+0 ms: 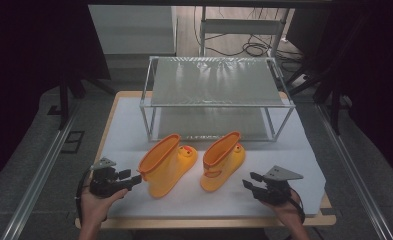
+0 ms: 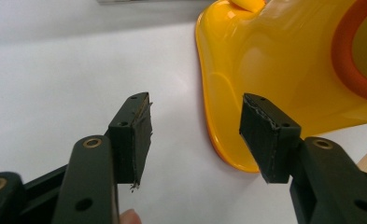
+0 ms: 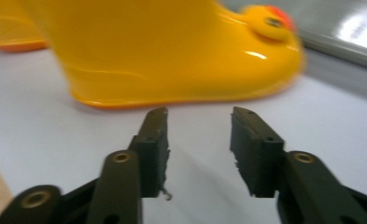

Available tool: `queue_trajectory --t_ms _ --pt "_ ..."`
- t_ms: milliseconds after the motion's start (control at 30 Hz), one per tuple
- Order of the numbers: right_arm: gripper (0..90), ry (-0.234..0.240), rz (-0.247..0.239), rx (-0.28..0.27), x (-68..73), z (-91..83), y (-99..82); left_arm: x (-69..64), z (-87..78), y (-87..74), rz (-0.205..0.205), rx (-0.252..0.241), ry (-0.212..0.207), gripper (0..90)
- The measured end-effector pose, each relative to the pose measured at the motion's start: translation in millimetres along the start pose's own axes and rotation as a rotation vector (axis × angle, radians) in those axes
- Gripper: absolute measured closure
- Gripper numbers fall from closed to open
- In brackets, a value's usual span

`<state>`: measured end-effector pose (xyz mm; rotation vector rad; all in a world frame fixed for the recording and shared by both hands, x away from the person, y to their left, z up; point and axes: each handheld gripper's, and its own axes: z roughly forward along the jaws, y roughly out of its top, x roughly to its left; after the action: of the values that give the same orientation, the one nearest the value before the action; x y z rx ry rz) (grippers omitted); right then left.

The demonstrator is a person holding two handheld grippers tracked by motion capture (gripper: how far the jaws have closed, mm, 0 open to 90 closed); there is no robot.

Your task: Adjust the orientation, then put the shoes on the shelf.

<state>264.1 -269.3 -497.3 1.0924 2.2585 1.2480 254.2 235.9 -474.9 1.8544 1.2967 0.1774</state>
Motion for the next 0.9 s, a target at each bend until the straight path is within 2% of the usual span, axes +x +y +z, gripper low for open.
queue_trajectory --t_ms 100,167,333,500,533,600,667,700,733,833,867,900 --pt "50.6 -0.007 0.060 -0.001 -14.3 -4.5 -4.9 -0.5 0.5 0.4 -0.003 0.005 0.000 44.0" --pt "49.0 -0.013 0.084 -0.008 -16.8 -3.9 -6.7 -0.5 1.6 0.7 -0.003 0.019 0.008 44.0" --pt "45.0 -0.023 0.078 0.003 -15.4 -0.3 -6.3 -0.1 -2.5 4.8 -0.002 0.023 -0.016 42.4" --pt "43.5 -0.043 0.117 -0.002 -24.8 -3.7 -9.3 4.0 -9.6 8.2 0.002 0.031 -0.072 42.4" --pt "43.5 -0.050 0.125 -0.002 -26.9 -4.6 -10.1 4.0 -9.6 8.2 0.002 0.031 -0.072 42.6" --pt "43.4 -0.054 0.133 -0.003 -29.1 -5.8 -10.9 8.3 -18.7 11.9 -0.003 0.031 -0.098 42.9" --pt "43.4 -0.058 0.134 -0.005 -30.4 -6.4 -11.5 11.4 -25.0 15.2 -0.015 0.026 -0.124 43.1" --pt "43.4 -0.058 0.134 -0.005 -30.4 -6.4 -11.5 11.4 -25.0 15.2 -0.015 0.026 -0.124 43.4" --pt "43.4 -0.061 0.136 -0.004 -31.1 -6.6 -11.8 13.7 -33.0 20.0 -0.016 0.026 -0.143 43.8" --pt "43.4 -0.063 0.136 -0.001 -31.5 -6.1 -11.9 15.4 -41.1 26.5 -0.016 0.044 -0.181 43.9" --pt "43.4 -0.065 0.136 0.004 -31.5 -6.1 -12.0 15.4 -41.1 26.5 -0.016 0.044 -0.181 44.0" --pt "43.4 -0.068 0.133 0.006 -31.5 -5.6 -12.4 16.6 -46.0 31.4 -0.017 0.055 -0.206 44.1"
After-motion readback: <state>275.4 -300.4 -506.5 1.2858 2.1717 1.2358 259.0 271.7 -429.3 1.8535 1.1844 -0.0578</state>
